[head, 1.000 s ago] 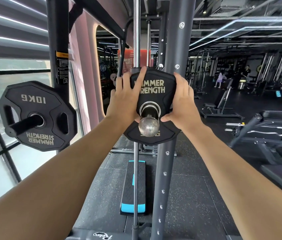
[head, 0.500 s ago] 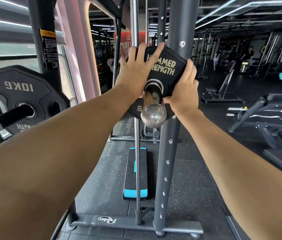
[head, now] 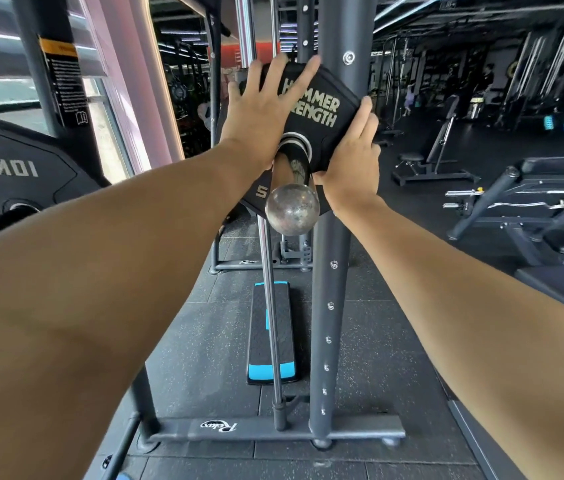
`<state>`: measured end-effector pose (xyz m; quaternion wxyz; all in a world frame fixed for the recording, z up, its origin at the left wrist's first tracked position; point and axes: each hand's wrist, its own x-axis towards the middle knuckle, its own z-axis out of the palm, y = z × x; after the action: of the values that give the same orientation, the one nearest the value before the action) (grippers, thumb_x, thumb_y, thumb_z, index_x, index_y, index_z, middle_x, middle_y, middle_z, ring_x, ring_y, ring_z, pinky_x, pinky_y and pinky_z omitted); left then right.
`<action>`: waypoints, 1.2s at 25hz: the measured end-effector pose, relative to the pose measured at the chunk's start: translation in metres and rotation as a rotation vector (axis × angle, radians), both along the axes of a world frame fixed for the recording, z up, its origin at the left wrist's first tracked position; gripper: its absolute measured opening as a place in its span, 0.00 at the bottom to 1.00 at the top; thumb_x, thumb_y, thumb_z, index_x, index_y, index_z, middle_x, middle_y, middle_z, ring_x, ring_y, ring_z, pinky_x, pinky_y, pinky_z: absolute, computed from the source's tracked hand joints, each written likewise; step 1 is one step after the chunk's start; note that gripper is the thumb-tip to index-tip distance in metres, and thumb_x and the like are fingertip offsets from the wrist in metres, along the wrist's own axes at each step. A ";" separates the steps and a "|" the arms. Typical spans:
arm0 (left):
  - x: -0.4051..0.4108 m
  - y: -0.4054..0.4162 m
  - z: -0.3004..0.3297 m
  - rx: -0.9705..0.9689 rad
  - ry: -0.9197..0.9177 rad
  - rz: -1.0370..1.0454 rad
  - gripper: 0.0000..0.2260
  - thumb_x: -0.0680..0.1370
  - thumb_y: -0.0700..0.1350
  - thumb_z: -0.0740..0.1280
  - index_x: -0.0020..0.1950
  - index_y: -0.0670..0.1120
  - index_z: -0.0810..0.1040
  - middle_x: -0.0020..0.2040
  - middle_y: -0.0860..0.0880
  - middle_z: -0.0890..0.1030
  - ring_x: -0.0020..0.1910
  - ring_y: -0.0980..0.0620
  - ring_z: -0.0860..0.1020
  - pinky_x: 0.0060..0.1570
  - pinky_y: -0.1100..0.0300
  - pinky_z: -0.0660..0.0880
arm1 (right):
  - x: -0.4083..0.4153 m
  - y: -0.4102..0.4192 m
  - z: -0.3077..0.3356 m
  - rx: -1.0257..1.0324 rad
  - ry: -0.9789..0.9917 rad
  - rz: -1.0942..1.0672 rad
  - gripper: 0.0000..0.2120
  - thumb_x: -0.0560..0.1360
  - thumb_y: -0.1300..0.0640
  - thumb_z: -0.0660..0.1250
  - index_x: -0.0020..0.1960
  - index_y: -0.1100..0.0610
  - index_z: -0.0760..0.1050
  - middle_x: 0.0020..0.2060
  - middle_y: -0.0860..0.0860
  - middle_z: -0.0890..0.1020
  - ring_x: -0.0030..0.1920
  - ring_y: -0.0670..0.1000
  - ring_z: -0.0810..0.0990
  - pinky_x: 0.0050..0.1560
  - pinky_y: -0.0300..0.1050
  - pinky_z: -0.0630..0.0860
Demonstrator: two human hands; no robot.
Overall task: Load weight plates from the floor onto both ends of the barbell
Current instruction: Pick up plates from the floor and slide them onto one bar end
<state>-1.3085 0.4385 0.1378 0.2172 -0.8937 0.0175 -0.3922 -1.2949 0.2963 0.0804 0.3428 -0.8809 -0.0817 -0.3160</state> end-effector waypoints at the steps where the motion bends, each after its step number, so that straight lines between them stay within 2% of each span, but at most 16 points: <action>1: -0.001 -0.001 0.000 -0.001 0.013 -0.002 0.58 0.66 0.37 0.78 0.81 0.56 0.41 0.78 0.42 0.58 0.74 0.35 0.61 0.67 0.34 0.68 | 0.000 -0.001 0.000 0.016 0.006 0.019 0.64 0.63 0.57 0.83 0.81 0.59 0.40 0.78 0.56 0.57 0.67 0.65 0.71 0.67 0.57 0.71; 3: -0.004 0.001 0.000 -0.010 0.043 -0.006 0.58 0.66 0.38 0.78 0.81 0.56 0.40 0.79 0.42 0.56 0.76 0.35 0.58 0.70 0.34 0.65 | -0.003 -0.003 0.001 0.007 0.019 0.049 0.65 0.63 0.57 0.83 0.81 0.59 0.38 0.78 0.55 0.56 0.69 0.66 0.69 0.68 0.58 0.70; 6: -0.021 0.003 -0.001 0.004 0.108 -0.032 0.54 0.70 0.44 0.77 0.82 0.55 0.41 0.82 0.44 0.47 0.79 0.35 0.50 0.75 0.37 0.56 | -0.017 -0.013 -0.003 -0.137 0.078 0.071 0.67 0.63 0.54 0.84 0.81 0.55 0.35 0.80 0.55 0.49 0.75 0.64 0.61 0.69 0.59 0.71; 9: -0.057 0.002 -0.017 -0.035 0.284 -0.014 0.50 0.74 0.47 0.75 0.82 0.52 0.40 0.82 0.47 0.39 0.81 0.38 0.42 0.76 0.35 0.51 | -0.039 -0.025 -0.012 -0.294 0.069 0.065 0.63 0.65 0.50 0.82 0.81 0.48 0.38 0.81 0.54 0.46 0.77 0.63 0.55 0.66 0.65 0.73; 11: -0.089 0.005 -0.041 -0.134 0.353 0.053 0.51 0.73 0.54 0.74 0.82 0.52 0.40 0.83 0.48 0.42 0.81 0.41 0.45 0.76 0.33 0.50 | -0.058 -0.031 -0.015 -0.329 -0.011 0.077 0.56 0.67 0.45 0.79 0.81 0.49 0.44 0.80 0.53 0.51 0.77 0.62 0.56 0.65 0.66 0.72; 13: -0.120 0.013 -0.061 -0.176 0.321 0.078 0.48 0.73 0.62 0.70 0.83 0.51 0.44 0.83 0.47 0.50 0.81 0.42 0.51 0.76 0.34 0.52 | -0.077 -0.034 -0.014 -0.292 -0.040 0.095 0.49 0.70 0.44 0.75 0.80 0.53 0.50 0.78 0.54 0.56 0.76 0.60 0.58 0.66 0.65 0.71; 16: -0.170 0.027 -0.078 -0.164 0.243 0.088 0.40 0.75 0.68 0.58 0.81 0.48 0.55 0.79 0.45 0.62 0.78 0.42 0.61 0.75 0.38 0.57 | -0.103 -0.030 -0.020 -0.249 0.009 0.125 0.38 0.76 0.44 0.68 0.77 0.60 0.58 0.74 0.55 0.64 0.74 0.59 0.60 0.66 0.65 0.70; 18: -0.206 0.035 -0.085 -0.195 0.193 0.077 0.39 0.74 0.68 0.51 0.78 0.46 0.63 0.75 0.43 0.69 0.75 0.41 0.66 0.72 0.37 0.62 | -0.119 -0.020 -0.034 -0.220 0.069 0.162 0.32 0.78 0.42 0.62 0.73 0.63 0.64 0.71 0.58 0.68 0.73 0.61 0.62 0.64 0.65 0.71; 21: -0.255 0.049 -0.097 -0.238 0.176 0.149 0.37 0.75 0.67 0.52 0.75 0.45 0.68 0.72 0.41 0.72 0.72 0.40 0.70 0.71 0.37 0.64 | -0.150 0.001 -0.057 -0.209 0.162 0.293 0.33 0.80 0.36 0.57 0.72 0.61 0.68 0.68 0.58 0.71 0.71 0.61 0.64 0.64 0.61 0.72; 25: -0.319 0.071 -0.111 -0.326 0.175 0.258 0.36 0.75 0.68 0.54 0.74 0.47 0.70 0.69 0.43 0.73 0.71 0.41 0.70 0.70 0.40 0.65 | -0.198 0.041 -0.079 -0.221 0.101 0.494 0.35 0.78 0.33 0.57 0.75 0.56 0.67 0.70 0.55 0.72 0.72 0.58 0.66 0.67 0.56 0.69; 30: -0.382 0.107 -0.136 -0.512 0.143 0.390 0.36 0.75 0.71 0.54 0.75 0.50 0.69 0.75 0.47 0.70 0.73 0.44 0.69 0.69 0.48 0.67 | -0.245 0.098 -0.101 -0.193 0.045 0.720 0.34 0.78 0.33 0.58 0.76 0.54 0.66 0.71 0.50 0.71 0.72 0.53 0.65 0.66 0.54 0.70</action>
<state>-1.6903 0.5452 0.0022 0.0547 -0.9310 -0.2380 -0.2713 -1.5398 0.3939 -0.0203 0.3489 -0.8308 -0.4081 -0.1467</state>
